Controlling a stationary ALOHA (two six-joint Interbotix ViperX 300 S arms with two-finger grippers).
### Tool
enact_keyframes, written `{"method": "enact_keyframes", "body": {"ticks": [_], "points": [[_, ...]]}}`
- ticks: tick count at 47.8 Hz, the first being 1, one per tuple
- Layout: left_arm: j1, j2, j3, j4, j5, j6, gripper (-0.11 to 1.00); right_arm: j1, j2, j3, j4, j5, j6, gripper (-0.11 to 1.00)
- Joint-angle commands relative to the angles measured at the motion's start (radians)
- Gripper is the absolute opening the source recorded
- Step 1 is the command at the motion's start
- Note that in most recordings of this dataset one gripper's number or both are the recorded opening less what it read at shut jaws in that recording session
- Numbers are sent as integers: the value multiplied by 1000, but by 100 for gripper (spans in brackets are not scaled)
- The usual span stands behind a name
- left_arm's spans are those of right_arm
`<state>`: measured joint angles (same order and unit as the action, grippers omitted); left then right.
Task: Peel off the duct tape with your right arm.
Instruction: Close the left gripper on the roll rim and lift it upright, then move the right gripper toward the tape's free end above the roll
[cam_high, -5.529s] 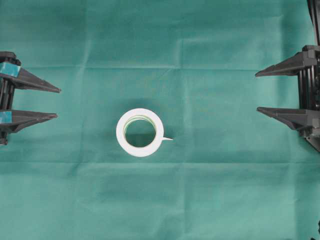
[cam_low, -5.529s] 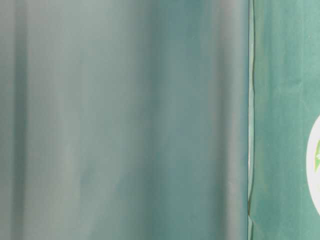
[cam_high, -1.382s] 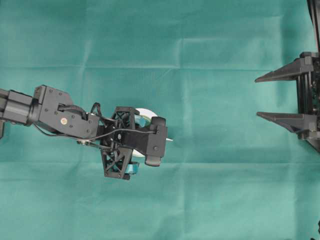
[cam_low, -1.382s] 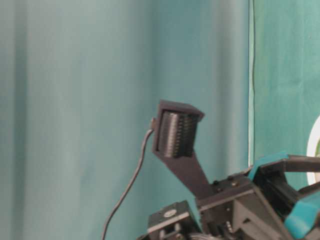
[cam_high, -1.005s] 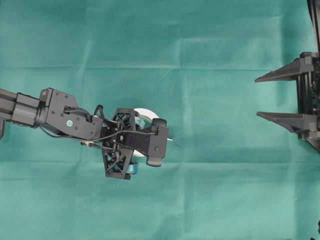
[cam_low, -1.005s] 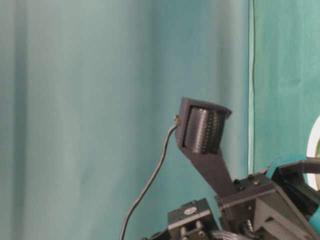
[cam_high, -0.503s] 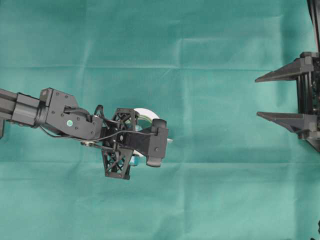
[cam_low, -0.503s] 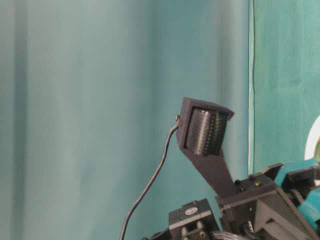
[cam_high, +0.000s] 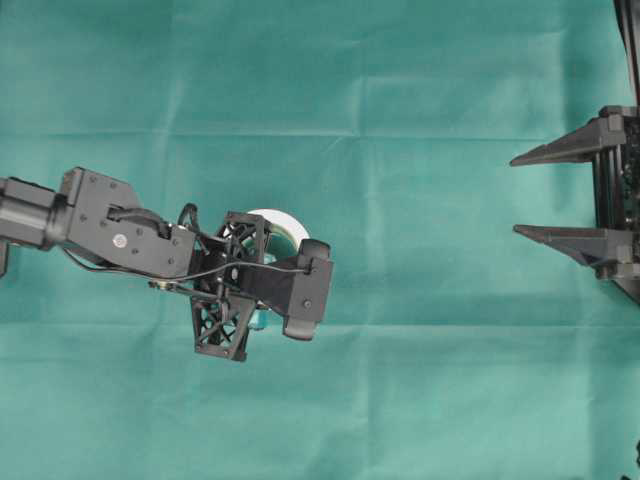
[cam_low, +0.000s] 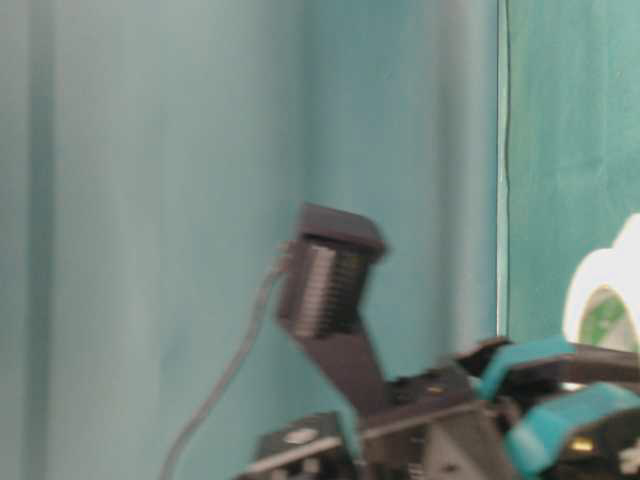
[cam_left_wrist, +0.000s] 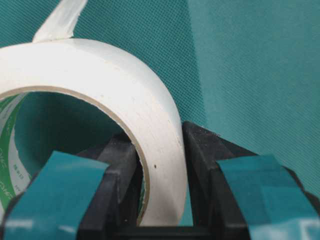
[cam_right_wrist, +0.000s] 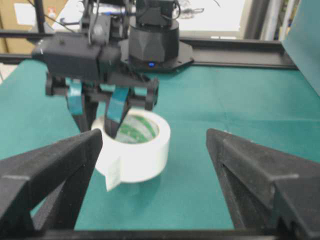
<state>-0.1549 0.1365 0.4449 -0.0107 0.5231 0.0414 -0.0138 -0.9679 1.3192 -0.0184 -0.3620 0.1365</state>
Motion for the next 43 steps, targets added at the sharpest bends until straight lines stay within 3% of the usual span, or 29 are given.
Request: {"method": "enact_keyframes", "body": {"ticks": [1,43], "points": [[2,-63,-52,14,52,3,20,-2,2,-8,-2,-14,2,78],[26,-166,-373,35,506,5,20,-2,25,-14,-2,-26,3,78]]}}
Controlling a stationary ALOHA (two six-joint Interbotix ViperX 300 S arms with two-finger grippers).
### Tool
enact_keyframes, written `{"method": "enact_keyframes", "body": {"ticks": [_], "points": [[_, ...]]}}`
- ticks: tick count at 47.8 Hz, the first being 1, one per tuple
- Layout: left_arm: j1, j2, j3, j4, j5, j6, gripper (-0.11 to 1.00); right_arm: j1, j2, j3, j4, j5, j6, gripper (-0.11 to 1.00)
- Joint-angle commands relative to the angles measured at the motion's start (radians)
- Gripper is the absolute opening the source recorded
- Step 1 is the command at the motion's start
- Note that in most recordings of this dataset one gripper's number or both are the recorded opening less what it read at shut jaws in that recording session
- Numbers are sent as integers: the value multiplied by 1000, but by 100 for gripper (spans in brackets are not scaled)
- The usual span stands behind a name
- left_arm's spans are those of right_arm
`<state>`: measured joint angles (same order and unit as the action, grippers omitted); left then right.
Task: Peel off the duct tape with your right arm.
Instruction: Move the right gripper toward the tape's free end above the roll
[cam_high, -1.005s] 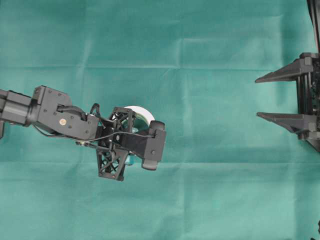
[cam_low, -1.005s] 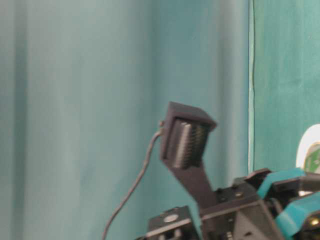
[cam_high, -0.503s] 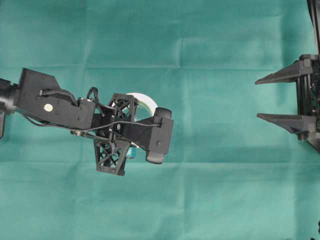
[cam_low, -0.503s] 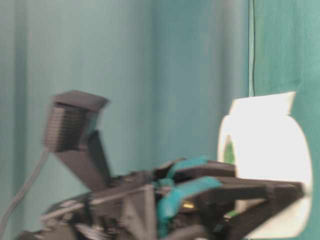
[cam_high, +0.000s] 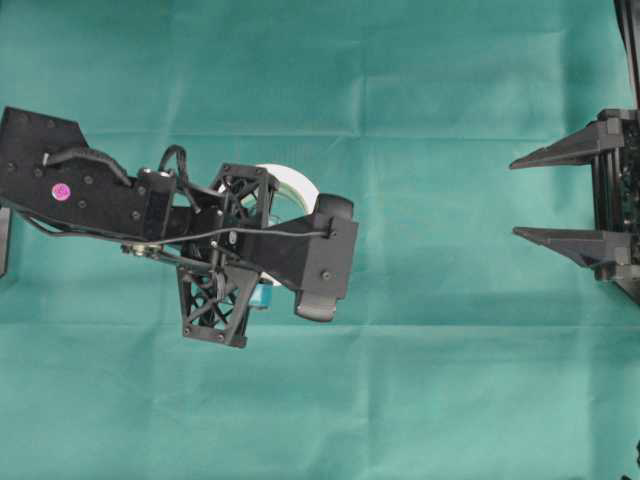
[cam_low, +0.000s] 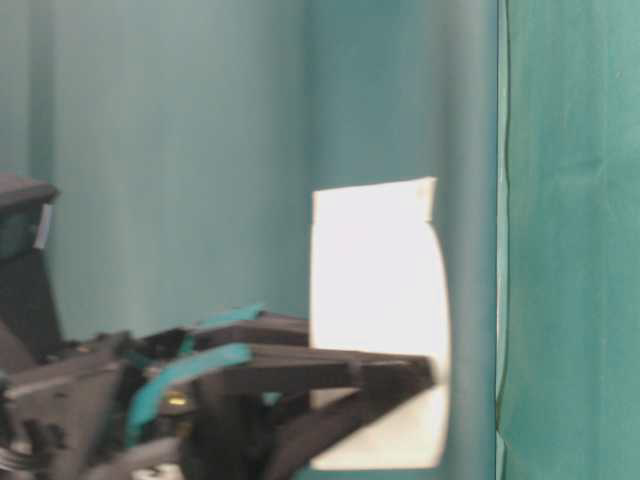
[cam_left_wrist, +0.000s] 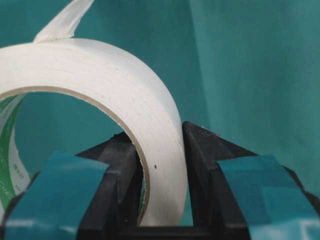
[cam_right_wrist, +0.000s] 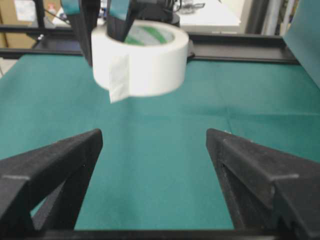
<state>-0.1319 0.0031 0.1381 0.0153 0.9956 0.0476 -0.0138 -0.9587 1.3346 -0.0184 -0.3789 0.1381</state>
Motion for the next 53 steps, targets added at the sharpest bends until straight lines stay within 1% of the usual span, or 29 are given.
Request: {"method": "enact_keyframes", "body": {"ticks": [1,9,19,28,31,43,53], "points": [[3,-32,-74,11,41,-2,20,-2,18,-31,-2,-11,2,78],[3,-31,-127,38,100,12,20,-2,31,-37,-2,-11,2,78],[3,-21,-173,91,147,23,20,-2,38,-49,-2,-11,2,78],[8,5,-178,92,155,23,20,0,89,-84,0,-12,2,78],[8,9,-179,94,158,23,20,0,117,-100,-2,-18,0,78],[8,15,-178,92,158,23,20,0,285,-172,2,-133,0,76],[8,17,-173,94,158,23,20,2,442,-258,0,-163,0,76]]}}
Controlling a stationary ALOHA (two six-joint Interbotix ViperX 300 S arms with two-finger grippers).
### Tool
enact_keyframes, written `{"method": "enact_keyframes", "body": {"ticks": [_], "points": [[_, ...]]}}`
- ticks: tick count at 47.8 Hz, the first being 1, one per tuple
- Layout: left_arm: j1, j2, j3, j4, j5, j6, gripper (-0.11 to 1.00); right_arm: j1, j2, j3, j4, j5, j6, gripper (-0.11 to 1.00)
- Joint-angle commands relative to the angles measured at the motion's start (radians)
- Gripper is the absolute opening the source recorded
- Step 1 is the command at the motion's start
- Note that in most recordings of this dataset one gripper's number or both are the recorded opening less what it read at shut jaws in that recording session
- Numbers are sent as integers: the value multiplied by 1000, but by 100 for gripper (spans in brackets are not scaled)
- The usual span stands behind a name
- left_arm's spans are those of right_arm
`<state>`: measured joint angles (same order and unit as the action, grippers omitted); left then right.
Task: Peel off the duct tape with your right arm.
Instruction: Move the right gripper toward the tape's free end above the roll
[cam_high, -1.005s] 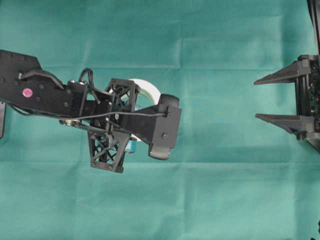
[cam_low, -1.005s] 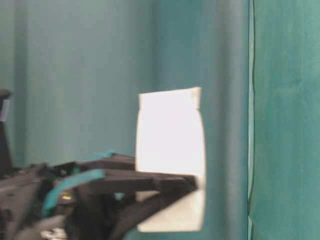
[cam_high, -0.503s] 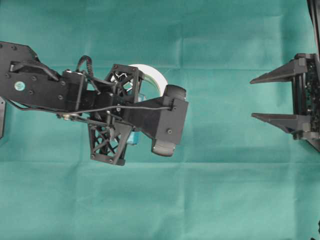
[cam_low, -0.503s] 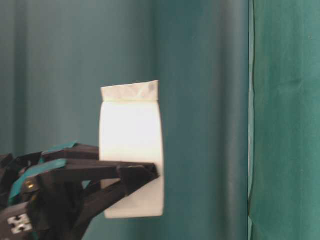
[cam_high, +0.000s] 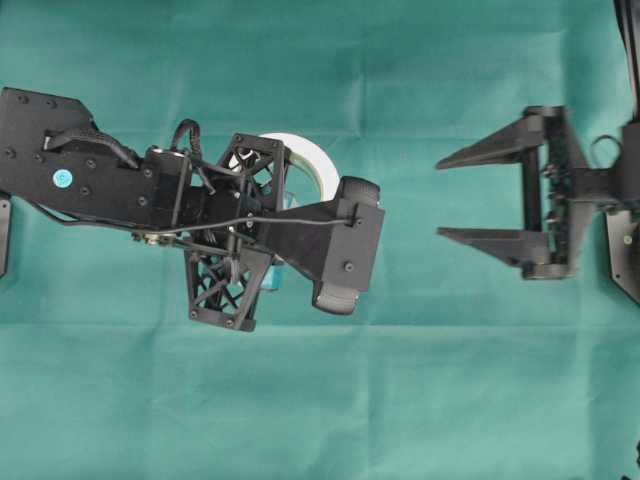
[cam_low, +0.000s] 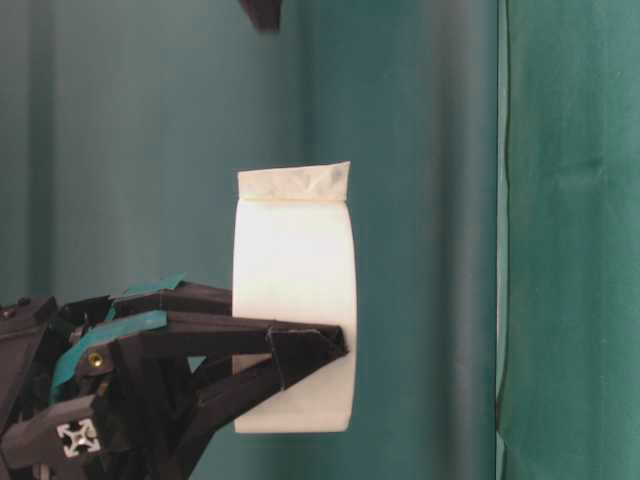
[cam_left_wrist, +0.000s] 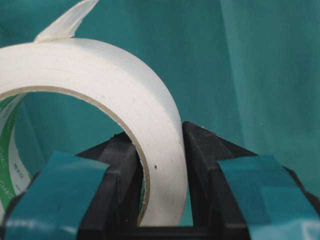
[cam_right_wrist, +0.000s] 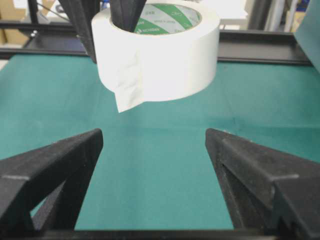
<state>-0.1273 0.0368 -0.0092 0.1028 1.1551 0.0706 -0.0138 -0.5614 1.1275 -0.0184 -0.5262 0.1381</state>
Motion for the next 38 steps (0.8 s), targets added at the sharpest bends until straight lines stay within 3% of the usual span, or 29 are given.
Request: {"method": "enact_keyframes", "body": {"ticks": [1,13,38], "points": [[3,-18,-25,8,-2,0,20,3,64,-63,-2,-15,0,76],[8,-23,-20,8,-12,0,20,23,181,-149,-2,-35,-2,76],[11,-49,31,8,-58,0,20,25,293,-222,-2,-74,-3,76]]}}
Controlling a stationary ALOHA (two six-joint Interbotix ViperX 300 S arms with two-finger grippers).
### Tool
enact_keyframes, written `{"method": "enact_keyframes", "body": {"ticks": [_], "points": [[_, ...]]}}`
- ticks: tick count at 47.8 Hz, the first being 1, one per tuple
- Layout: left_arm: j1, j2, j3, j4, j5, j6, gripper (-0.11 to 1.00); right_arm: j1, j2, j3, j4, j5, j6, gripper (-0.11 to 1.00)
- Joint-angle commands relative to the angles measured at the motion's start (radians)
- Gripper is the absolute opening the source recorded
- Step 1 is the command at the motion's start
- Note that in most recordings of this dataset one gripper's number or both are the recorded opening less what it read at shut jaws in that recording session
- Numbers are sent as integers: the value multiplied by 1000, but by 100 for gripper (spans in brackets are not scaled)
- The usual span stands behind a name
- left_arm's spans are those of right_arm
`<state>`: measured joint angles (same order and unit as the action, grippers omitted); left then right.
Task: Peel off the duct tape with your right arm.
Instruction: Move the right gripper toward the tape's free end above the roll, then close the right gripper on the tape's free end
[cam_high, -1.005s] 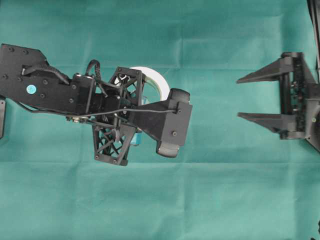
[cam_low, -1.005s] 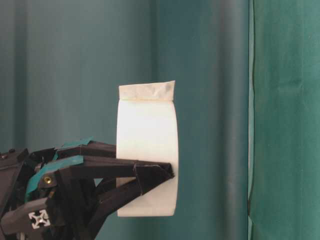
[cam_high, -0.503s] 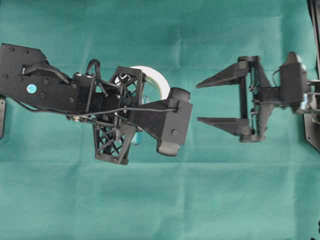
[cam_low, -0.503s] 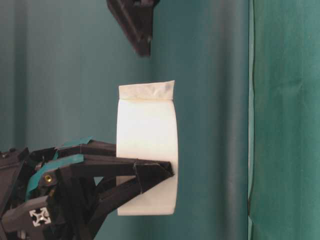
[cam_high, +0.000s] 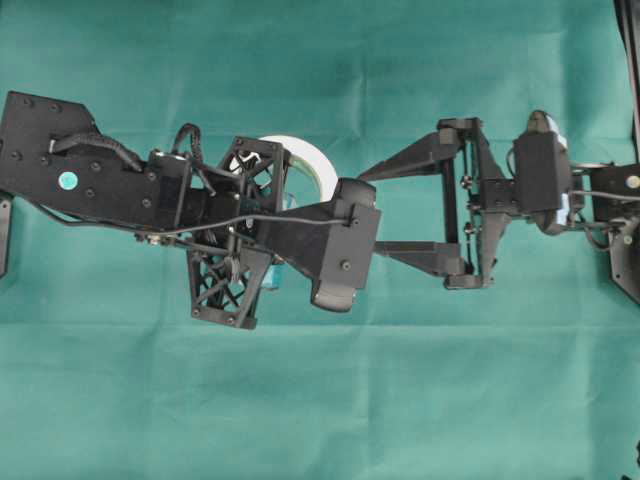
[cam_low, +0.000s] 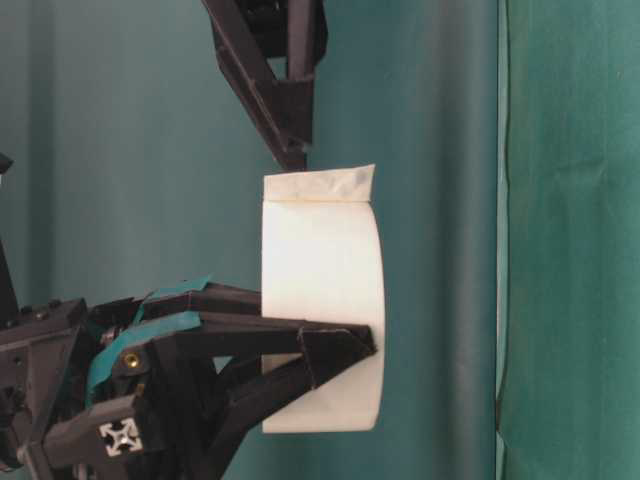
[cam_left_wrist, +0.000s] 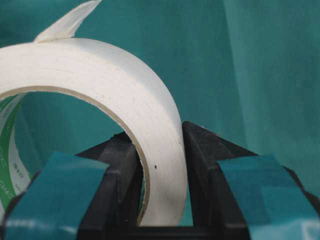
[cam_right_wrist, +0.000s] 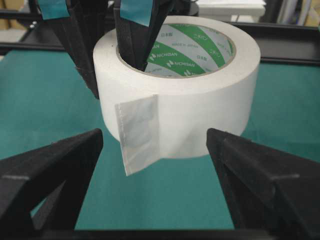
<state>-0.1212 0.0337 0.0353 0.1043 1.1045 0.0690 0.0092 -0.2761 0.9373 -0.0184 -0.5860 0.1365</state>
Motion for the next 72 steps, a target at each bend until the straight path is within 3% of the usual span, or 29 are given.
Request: {"method": "enact_keyframes", "body": {"ticks": [1,28,32,40,44,72], "points": [[6,-46,-12,6,-8,2,20,2,12,-35,-2,-15,-2,76],[15,-49,-11,6,-5,2,20,11,66,-75,12,-15,0,73],[15,-48,-11,5,-5,2,20,6,71,-77,20,-15,0,64],[14,-49,-9,6,-5,2,20,-2,75,-77,31,-17,0,20],[12,-49,-9,6,-3,2,20,-2,75,-75,38,-17,2,5],[-2,-49,-9,6,-2,2,20,-2,75,-54,63,-31,2,-8]]}}
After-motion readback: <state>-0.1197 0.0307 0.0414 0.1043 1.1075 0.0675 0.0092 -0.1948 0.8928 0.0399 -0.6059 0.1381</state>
